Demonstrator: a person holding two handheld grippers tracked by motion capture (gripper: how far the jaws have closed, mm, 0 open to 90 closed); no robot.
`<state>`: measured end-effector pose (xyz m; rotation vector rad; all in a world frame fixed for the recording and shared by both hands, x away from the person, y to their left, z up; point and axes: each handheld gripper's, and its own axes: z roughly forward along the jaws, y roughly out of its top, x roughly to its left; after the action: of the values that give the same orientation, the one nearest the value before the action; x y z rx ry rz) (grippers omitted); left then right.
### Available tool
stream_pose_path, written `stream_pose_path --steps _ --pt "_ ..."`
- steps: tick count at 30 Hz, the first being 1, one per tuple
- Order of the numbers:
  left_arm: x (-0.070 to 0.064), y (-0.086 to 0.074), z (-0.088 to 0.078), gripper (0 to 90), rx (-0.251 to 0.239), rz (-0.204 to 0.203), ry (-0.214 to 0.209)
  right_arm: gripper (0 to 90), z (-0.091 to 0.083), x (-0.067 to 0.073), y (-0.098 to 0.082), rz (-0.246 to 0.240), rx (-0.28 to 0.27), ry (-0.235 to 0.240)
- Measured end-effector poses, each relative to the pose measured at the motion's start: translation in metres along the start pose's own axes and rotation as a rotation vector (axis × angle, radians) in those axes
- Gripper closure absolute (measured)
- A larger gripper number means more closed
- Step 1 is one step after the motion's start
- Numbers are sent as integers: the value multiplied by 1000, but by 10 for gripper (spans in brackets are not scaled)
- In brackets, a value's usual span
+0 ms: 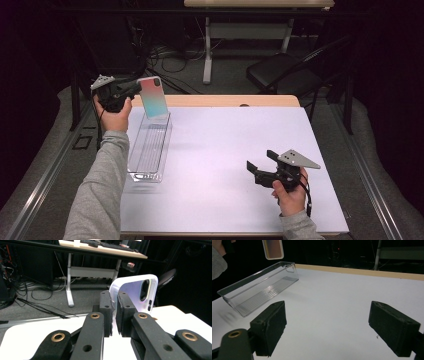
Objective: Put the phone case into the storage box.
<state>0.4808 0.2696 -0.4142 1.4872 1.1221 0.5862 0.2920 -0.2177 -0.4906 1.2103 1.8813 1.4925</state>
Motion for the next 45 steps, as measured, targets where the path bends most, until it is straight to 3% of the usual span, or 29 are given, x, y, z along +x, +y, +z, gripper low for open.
stream_pose_path --steps 15,24,41,45 --pt "7 -4 4 842 14 43 -8 143 -5 -4 -9 -8 10 -42" --pt "11 -6 7 842 14 40 -18 142 -12 -10 -15 1 3 -47" --pt "30 -35 22 842 50 56 -29 142 -16 -12 -18 15 33 -89" --pt "40 -40 23 842 48 37 -25 142 -15 -11 -17 14 38 -100"
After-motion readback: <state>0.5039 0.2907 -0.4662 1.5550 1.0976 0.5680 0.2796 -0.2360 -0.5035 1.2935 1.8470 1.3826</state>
